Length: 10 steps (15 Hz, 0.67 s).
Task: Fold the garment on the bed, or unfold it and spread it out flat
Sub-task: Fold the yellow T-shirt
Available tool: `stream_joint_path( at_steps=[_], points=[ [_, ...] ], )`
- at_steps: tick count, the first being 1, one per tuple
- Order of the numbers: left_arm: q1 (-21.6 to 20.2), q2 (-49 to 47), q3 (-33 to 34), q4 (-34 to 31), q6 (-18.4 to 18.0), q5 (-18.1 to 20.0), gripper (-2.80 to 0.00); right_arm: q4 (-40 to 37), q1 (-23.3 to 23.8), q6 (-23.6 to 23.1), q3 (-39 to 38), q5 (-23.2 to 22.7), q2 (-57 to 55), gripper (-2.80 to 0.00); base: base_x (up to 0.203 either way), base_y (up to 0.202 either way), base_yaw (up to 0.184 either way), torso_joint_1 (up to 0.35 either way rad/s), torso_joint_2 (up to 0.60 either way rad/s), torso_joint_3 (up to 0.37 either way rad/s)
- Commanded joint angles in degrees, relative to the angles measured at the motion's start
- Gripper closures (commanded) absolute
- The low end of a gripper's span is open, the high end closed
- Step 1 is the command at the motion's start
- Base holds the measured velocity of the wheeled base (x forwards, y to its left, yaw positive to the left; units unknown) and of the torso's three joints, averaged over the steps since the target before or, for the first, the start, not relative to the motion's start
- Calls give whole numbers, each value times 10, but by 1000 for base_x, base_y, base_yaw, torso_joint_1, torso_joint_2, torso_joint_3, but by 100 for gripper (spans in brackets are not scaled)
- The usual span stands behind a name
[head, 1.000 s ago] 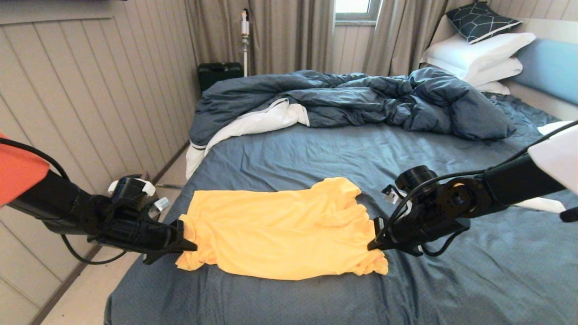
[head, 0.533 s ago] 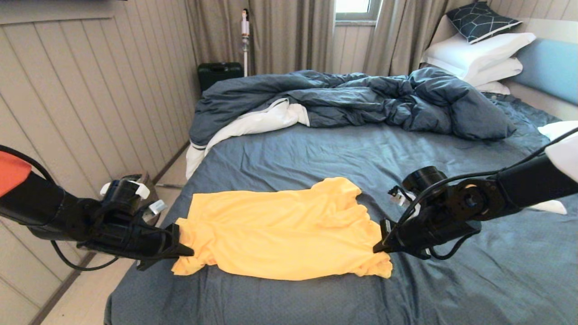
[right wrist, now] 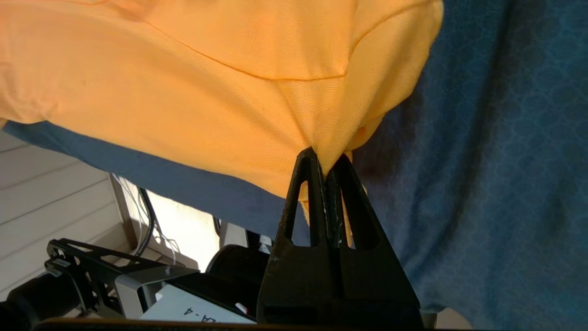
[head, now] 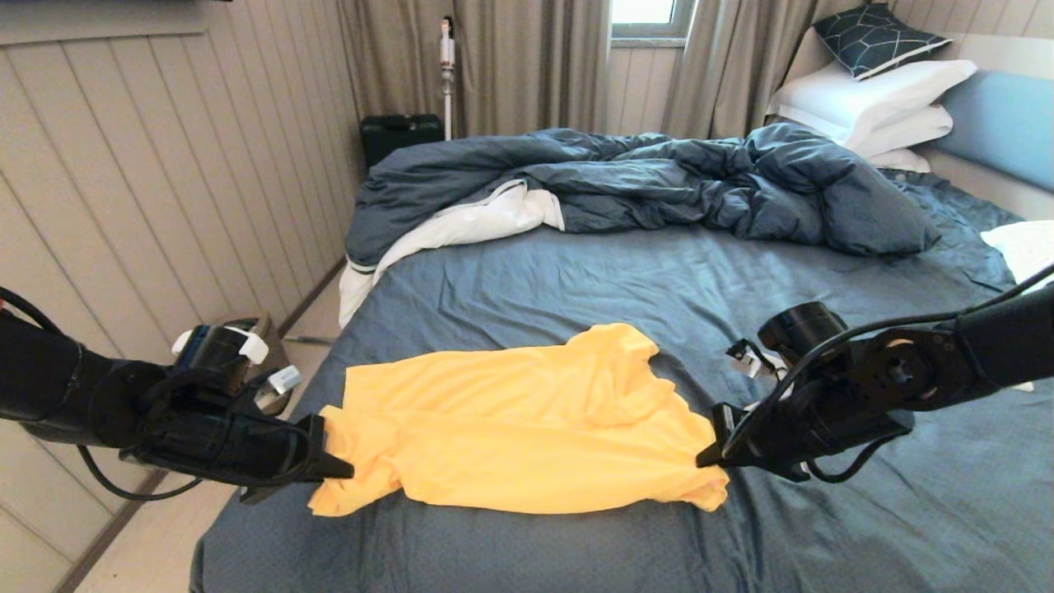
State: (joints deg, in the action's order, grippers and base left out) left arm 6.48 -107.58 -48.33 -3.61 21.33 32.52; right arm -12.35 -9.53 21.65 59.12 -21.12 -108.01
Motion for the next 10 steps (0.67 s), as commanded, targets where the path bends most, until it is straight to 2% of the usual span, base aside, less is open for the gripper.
stream_joint_path(
  at_steps=[1,5,8,10],
  points=[
    [7,16,12,-1,0,1,0,-1,-1,-2,-4,-1,18,0,0,0,0,0,0,0],
    [7,31,20,-17,-3,-1,0,-35,-2,-13,-7,-2,32,0,0,0,0,0,0,0],
    [7,50,25,-56,-36,-1,0,-81,1,-40,-11,-4,51,0,0,0,0,0,0,0],
    [7,59,25,-69,-42,-2,0,-110,4,-53,-11,-4,62,0,0,0,0,0,0,0]
  ],
)
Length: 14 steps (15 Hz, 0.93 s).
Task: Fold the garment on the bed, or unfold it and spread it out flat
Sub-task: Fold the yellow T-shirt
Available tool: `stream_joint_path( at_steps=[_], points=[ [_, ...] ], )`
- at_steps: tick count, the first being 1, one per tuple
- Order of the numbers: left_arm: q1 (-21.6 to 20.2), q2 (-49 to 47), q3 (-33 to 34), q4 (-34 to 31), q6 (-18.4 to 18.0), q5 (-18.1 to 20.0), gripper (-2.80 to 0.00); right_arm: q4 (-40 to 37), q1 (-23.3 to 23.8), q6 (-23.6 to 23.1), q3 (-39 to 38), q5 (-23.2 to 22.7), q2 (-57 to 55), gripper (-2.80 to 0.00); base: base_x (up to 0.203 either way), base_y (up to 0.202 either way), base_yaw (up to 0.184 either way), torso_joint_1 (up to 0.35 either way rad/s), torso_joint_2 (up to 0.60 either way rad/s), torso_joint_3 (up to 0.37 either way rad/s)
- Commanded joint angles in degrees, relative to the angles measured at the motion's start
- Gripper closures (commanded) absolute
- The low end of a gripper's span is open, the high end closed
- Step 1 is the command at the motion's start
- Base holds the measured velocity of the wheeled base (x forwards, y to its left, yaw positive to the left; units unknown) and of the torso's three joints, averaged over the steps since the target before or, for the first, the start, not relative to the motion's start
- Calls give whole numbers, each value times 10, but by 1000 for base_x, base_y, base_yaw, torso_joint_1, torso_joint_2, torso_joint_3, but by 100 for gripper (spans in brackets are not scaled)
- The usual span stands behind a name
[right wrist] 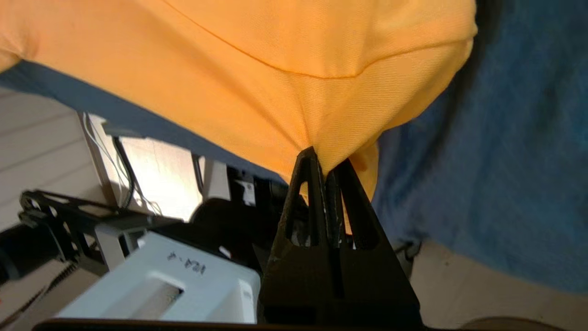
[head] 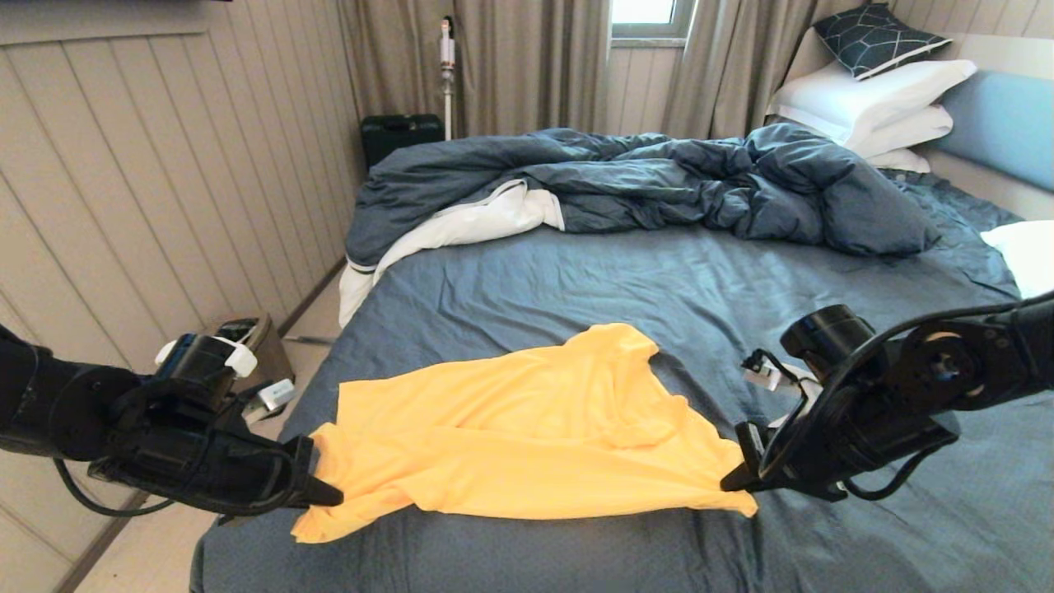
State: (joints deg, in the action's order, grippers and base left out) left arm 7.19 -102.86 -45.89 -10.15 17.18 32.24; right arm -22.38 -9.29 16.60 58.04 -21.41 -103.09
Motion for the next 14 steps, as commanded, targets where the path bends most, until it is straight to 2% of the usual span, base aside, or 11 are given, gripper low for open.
stream_joint_path(
  at_steps=[1,7,14],
  points=[
    [0,18,2,-10,-1,1,0,-23,2,-10,-2,-1,20,0,0,0,0,0,0,0],
    [0,51,25,-35,-16,2,0,-35,3,-37,-33,-2,45,0,0,0,0,0,0,0],
    [1,85,67,-35,-18,2,0,-100,4,-72,-37,-1,81,0,0,0,0,0,0,0]
  ],
)
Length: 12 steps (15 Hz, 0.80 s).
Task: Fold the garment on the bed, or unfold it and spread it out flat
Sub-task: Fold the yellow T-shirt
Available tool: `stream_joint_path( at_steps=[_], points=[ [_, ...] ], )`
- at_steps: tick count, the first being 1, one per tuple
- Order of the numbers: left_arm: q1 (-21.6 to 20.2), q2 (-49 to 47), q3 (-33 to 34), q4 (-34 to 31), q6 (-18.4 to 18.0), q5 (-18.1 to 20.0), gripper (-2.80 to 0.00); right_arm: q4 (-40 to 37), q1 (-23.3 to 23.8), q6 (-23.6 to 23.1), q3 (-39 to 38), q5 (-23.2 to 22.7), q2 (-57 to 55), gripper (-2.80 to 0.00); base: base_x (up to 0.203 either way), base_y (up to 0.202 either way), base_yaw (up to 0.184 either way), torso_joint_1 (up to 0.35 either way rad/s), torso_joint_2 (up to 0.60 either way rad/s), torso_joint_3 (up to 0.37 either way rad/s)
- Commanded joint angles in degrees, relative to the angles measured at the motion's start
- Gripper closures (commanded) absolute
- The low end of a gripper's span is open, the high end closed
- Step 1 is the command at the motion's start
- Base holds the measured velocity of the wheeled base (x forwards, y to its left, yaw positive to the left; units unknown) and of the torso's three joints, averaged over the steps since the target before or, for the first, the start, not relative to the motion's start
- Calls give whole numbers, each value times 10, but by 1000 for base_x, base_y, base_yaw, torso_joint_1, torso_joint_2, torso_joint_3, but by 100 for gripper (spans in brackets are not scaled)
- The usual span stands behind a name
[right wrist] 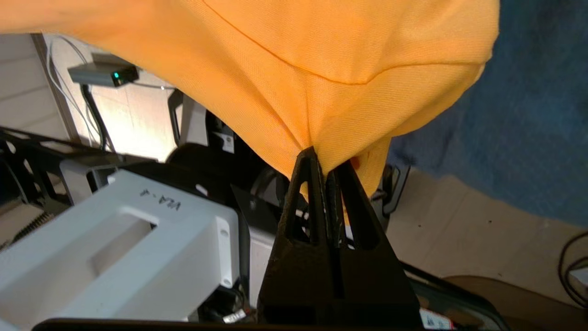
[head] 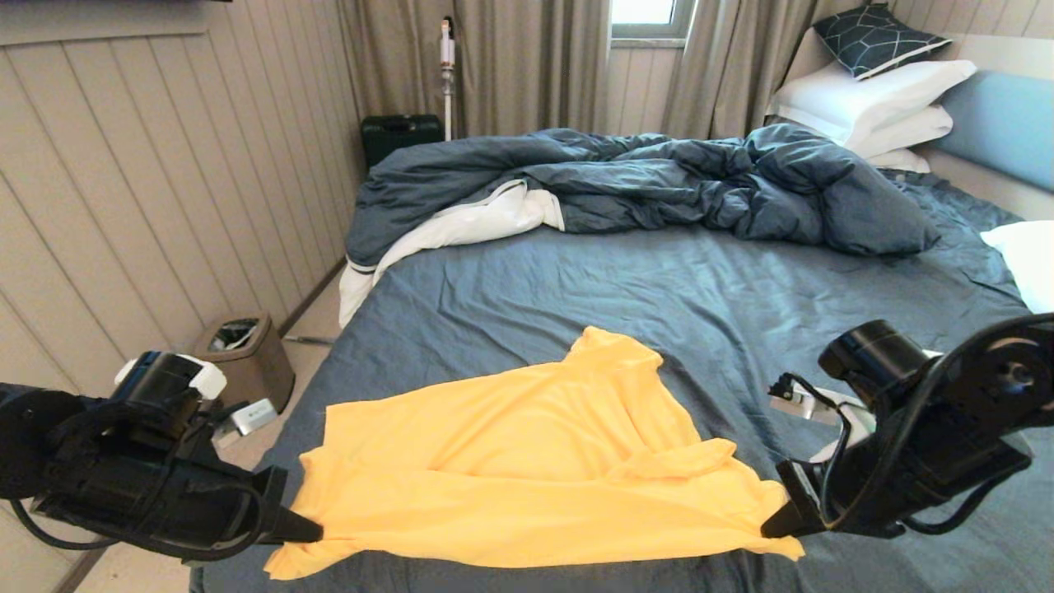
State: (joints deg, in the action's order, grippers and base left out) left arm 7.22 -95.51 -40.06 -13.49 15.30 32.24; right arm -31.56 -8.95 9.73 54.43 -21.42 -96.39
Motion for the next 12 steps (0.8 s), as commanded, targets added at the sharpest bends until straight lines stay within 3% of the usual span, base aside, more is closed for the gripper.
stream_joint_path(
  at_steps=[1,7,12],
  points=[
    [1,18,14,-1,1,1,0,-19,1,-11,-1,-1,22,0,0,0,0,0,0,0],
    [2,42,34,-21,-11,2,0,-62,3,-43,0,0,40,0,0,0,0,0,0,0],
    [1,4,13,-9,-14,1,0,-57,7,-55,17,1,-9,0,0,0,0,0,0,0]
  ],
)
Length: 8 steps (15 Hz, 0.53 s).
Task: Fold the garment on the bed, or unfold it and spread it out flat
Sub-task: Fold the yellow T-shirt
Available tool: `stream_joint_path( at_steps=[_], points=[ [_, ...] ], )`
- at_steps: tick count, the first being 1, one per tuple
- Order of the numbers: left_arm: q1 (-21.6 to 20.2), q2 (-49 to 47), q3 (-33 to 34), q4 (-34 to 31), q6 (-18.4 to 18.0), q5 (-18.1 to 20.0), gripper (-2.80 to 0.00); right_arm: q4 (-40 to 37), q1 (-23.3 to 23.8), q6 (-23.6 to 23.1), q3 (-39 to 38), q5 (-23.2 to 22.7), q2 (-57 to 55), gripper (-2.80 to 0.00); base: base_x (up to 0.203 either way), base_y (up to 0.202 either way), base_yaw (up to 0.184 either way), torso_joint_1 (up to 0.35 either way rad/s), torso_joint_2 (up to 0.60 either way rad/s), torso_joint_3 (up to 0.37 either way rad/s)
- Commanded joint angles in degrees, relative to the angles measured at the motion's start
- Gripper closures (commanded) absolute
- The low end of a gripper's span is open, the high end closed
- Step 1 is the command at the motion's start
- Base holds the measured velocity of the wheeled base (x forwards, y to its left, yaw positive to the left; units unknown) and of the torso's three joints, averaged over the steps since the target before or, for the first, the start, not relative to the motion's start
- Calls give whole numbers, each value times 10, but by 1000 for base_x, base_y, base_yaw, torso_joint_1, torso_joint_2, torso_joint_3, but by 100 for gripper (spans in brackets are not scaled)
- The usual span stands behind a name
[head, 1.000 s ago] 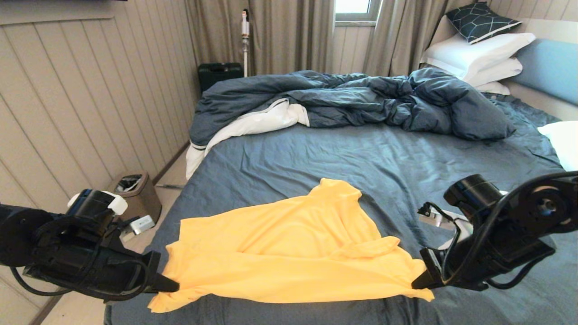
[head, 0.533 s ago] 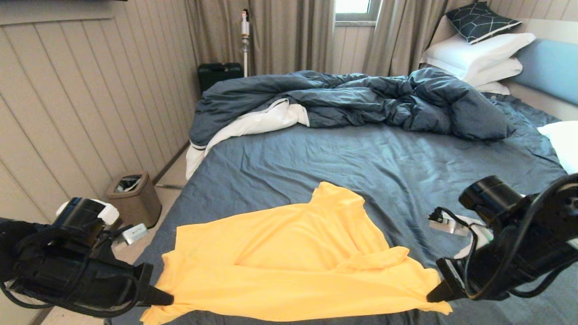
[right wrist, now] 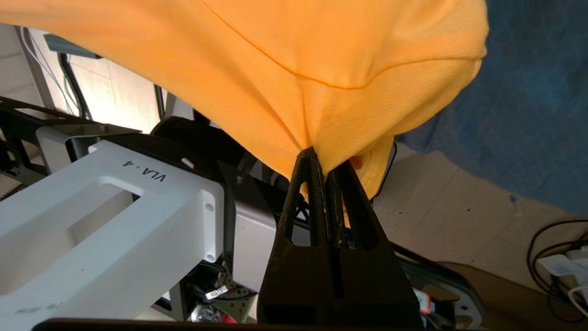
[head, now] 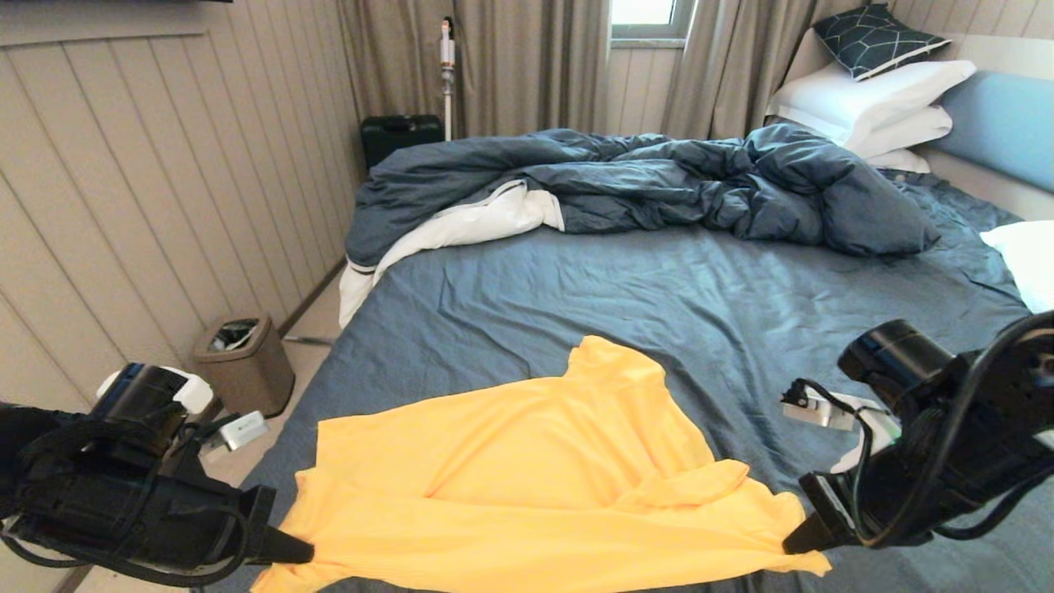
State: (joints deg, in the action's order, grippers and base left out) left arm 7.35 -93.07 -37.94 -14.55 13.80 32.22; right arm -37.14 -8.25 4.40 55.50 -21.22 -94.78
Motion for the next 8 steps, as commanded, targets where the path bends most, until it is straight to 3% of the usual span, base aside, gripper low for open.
stream_joint_path(
  at_steps=[1,7,8],
  points=[
    [0,-34,-17,11,1,1,0,-1,-1,-4,14,-1,-37,0,0,0,0,0,0,0],
    [-1,-21,9,18,1,-11,0,-1,0,-20,19,0,-62,0,0,0,0,0,0,0],
    [-1,-14,14,18,0,-12,0,-1,1,-21,16,0,-60,-280,0,0,0,0,0,0]
  ],
)
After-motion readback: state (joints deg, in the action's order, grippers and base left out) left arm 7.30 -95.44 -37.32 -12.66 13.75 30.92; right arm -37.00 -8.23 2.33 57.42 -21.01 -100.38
